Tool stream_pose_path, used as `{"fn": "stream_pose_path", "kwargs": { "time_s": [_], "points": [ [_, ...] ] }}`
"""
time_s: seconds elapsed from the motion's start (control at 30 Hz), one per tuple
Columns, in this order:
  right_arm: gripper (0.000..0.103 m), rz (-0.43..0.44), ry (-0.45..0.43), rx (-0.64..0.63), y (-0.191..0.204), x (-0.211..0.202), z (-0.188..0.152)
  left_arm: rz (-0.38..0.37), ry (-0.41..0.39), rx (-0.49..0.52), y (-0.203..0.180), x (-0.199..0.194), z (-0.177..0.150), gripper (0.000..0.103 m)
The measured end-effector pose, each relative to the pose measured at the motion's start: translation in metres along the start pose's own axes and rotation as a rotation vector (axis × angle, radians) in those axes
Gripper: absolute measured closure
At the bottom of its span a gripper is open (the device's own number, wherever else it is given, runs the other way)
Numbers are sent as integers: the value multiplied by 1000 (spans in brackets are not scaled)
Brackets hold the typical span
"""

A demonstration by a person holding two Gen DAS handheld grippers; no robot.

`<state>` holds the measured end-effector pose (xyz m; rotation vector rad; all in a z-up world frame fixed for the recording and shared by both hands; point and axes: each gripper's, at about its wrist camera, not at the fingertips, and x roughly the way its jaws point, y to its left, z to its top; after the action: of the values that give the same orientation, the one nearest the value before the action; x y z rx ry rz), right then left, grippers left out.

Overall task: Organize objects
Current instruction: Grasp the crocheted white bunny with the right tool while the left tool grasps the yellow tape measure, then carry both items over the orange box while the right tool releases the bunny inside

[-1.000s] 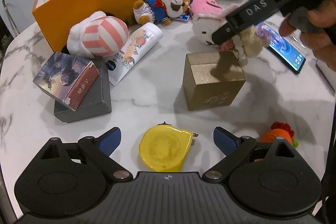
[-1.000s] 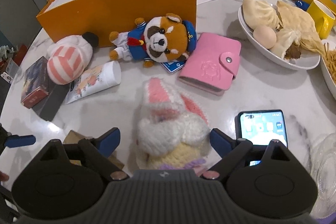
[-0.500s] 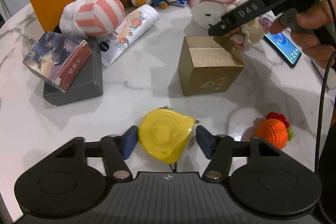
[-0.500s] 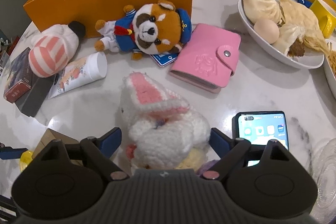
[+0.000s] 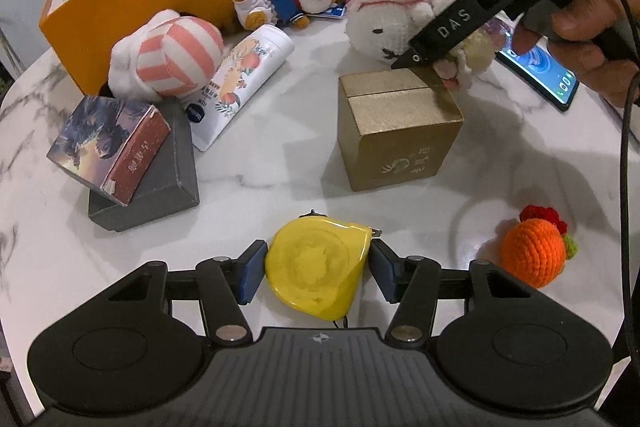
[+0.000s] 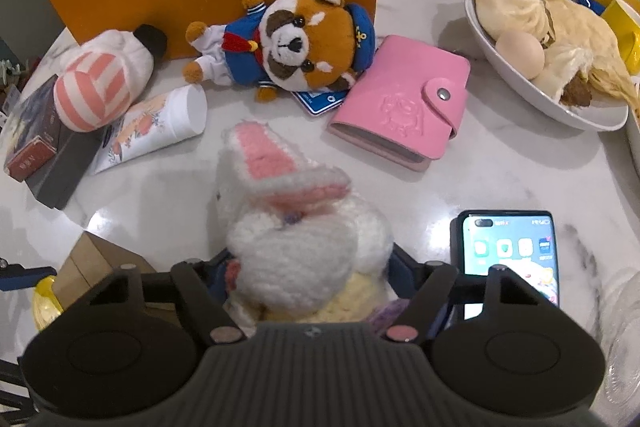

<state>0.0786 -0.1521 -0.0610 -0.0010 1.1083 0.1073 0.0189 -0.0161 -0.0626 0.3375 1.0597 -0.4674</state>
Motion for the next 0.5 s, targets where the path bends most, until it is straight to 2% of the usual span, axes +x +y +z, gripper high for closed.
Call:
{"fn": "stream_pose_path", "kwargs": {
  "time_s": [0.13,0.5],
  "points": [
    [33,17,-3,-4,1,-2,-1,-19,-17,-25,7,-5,-1,39],
    [33,36,-59,5,4,-20,5,-8,-54,-32,15,-20,-2,40]
  ]
}}
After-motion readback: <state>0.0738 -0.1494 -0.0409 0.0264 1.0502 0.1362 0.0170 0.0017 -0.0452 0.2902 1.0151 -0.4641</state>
